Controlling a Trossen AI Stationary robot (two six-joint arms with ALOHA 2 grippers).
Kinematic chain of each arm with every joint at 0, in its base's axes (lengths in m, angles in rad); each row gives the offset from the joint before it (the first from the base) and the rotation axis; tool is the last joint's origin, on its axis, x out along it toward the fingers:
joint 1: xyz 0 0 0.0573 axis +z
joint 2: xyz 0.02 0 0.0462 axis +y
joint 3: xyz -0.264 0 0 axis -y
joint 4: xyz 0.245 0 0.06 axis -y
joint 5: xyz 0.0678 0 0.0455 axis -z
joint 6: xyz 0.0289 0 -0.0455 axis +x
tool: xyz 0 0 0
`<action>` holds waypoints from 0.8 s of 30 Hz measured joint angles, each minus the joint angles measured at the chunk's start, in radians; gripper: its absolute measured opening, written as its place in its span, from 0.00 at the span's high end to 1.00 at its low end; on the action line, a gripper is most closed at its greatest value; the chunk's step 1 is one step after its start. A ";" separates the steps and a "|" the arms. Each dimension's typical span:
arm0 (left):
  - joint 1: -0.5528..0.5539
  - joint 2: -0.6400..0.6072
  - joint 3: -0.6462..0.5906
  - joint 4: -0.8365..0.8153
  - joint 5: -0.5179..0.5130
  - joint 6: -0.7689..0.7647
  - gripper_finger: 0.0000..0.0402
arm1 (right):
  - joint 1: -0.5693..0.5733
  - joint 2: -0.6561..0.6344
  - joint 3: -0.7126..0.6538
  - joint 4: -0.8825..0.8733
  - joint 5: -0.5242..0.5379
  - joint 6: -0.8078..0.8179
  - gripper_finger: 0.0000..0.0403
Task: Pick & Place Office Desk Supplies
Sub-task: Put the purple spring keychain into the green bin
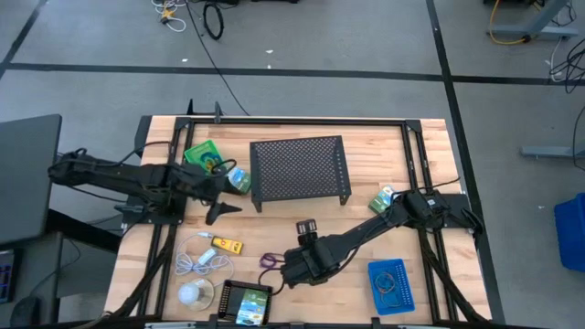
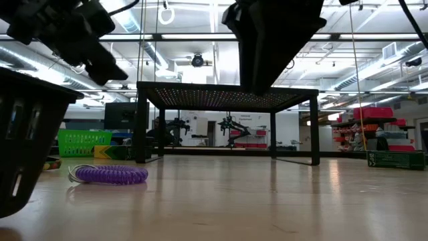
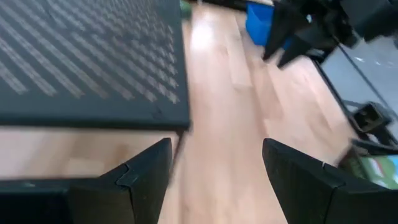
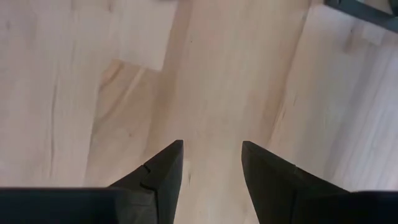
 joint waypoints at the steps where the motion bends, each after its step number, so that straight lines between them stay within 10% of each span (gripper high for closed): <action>1: -0.011 0.005 0.000 -0.011 0.007 -0.018 0.35 | 0.000 0.000 0.000 -0.008 0.000 -0.004 0.57; 16: -0.299 0.196 0.000 -0.111 0.009 -0.219 0.35 | 0.001 0.000 0.000 -0.014 -0.040 -0.035 0.57; 24: -0.353 0.263 0.001 -0.117 -0.112 -0.237 0.35 | -0.010 0.000 -0.001 -0.309 0.001 0.235 0.57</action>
